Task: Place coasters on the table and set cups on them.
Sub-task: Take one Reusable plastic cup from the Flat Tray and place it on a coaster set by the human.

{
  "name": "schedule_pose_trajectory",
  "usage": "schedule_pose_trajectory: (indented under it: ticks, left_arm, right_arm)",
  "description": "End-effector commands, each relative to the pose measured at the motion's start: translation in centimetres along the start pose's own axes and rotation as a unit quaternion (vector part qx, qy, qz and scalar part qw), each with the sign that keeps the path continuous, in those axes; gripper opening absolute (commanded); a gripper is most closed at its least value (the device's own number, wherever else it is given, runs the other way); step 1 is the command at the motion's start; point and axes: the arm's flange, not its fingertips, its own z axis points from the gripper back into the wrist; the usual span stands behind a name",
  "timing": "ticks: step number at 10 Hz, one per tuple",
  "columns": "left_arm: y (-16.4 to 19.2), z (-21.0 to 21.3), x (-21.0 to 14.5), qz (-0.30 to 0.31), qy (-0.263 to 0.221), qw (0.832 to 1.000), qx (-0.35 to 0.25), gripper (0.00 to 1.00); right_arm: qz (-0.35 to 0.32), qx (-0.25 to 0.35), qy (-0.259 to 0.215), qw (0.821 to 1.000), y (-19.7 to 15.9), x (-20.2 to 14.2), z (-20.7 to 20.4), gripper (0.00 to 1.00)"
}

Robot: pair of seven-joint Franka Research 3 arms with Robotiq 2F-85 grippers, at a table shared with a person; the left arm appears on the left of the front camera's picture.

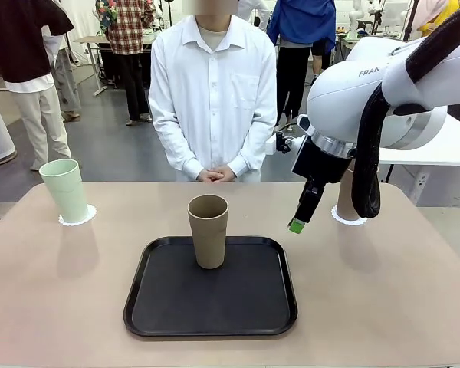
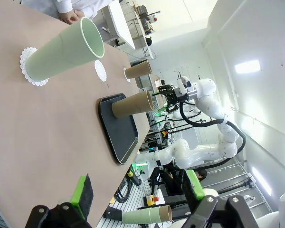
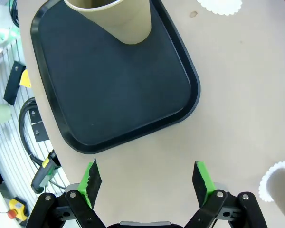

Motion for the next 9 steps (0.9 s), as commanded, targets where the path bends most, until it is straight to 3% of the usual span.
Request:
schedule_pose_trajectory:
  ticks: [1,2,3,4,6,8,9]
  left_arm:
    - [-0.3,0.1,-0.1,0.001,-0.002,1.000,0.002,1.00]
    - [-0.3,0.1,-0.1,0.001,-0.002,1.000,0.002,1.00]
    - [-0.3,0.1,-0.1,0.001,-0.002,1.000,0.002,1.00]
    - [-0.3,0.1,-0.1,0.001,-0.002,1.000,0.002,1.00]
    - [-0.3,0.1,-0.1,0.001,-0.002,1.000,0.002,1.00]
    - [-0.3,0.1,-0.1,0.001,-0.002,1.000,0.002,1.00]
    - [-0.3,0.1,-0.1,0.001,-0.002,1.000,0.002,1.00]
  right_arm:
    - [0.000,0.000,0.000,1.000,0.0,0.0,0.0,1.00]
    - [0.070,0.033,-0.109,0.991,-0.7,0.1,-1.1,1.00]
    - [0.124,0.066,-0.226,0.964,-1.3,0.0,-2.2,1.00]
    - [0.160,0.094,-0.294,0.938,-1.6,-0.5,-3.1,1.00]
    - [0.234,0.075,-0.403,0.882,-1.9,-2.8,-3.9,1.00]
    - [0.238,0.058,-0.458,0.855,-2.0,-4.8,-5.6,1.00]
    - [0.216,0.064,-0.477,0.849,-2.1,-5.4,-6.8,1.00]
